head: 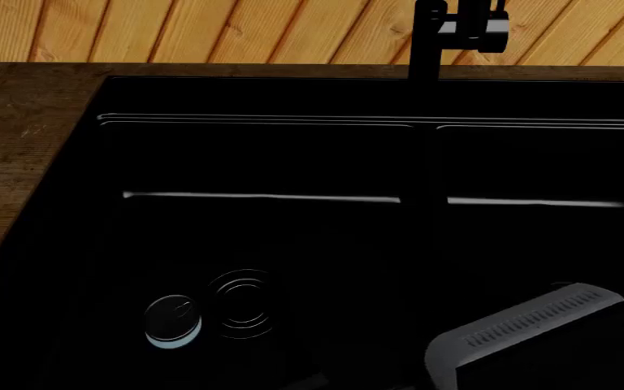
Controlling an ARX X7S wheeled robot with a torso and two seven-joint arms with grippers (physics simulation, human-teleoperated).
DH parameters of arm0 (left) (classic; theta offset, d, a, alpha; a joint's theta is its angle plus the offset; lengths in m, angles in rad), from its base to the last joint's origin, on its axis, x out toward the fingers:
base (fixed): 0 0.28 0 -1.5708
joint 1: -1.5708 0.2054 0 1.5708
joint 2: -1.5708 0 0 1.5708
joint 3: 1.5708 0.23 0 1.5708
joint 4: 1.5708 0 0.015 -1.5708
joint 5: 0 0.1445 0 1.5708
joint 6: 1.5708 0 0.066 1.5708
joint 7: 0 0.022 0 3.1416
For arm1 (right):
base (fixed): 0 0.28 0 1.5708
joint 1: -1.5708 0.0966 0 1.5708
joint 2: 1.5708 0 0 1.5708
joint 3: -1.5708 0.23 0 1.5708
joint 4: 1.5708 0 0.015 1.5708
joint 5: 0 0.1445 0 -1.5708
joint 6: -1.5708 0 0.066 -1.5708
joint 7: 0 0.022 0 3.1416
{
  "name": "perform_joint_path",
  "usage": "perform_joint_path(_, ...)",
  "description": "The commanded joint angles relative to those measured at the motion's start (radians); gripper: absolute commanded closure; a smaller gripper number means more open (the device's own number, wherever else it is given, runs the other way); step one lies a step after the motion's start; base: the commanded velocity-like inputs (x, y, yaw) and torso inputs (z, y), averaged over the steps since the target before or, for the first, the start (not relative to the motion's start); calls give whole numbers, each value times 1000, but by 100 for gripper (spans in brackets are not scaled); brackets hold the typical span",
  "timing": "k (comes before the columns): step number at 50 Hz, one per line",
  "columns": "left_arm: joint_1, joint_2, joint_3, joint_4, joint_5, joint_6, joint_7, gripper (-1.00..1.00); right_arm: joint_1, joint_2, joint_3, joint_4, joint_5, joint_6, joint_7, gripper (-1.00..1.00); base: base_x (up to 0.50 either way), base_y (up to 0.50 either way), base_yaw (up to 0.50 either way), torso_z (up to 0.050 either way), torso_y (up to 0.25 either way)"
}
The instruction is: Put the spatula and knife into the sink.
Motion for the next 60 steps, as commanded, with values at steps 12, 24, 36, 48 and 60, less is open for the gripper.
perform_joint_path(12, -491, -142, 744, -152, -581, 284, -112, -100, -40, 11, 11, -12, 0, -17, 2, -100, 0, 0, 0, 0, 0)
perform_joint_path(24, -438, -152, 769, -180, -611, 343, -45, -100, -51, 8, -6, 10, -22, -48, -22, -100, 0, 0, 0, 0, 0)
perform_joint_path(36, -426, -130, 808, -236, -589, 324, -61, -100, -57, 7, -16, 20, -30, -64, -28, -100, 0, 0, 0, 0, 0)
perform_joint_path(48, -437, -96, 847, -280, -579, 284, -74, -100, -76, 5, -27, 41, -56, -97, -52, -100, 0, 0, 0, 0, 0)
perform_joint_path(60, -441, -60, 863, -312, -577, 187, -17, -100, -75, 6, -39, 46, -63, -103, -50, -100, 0, 0, 0, 0, 0)
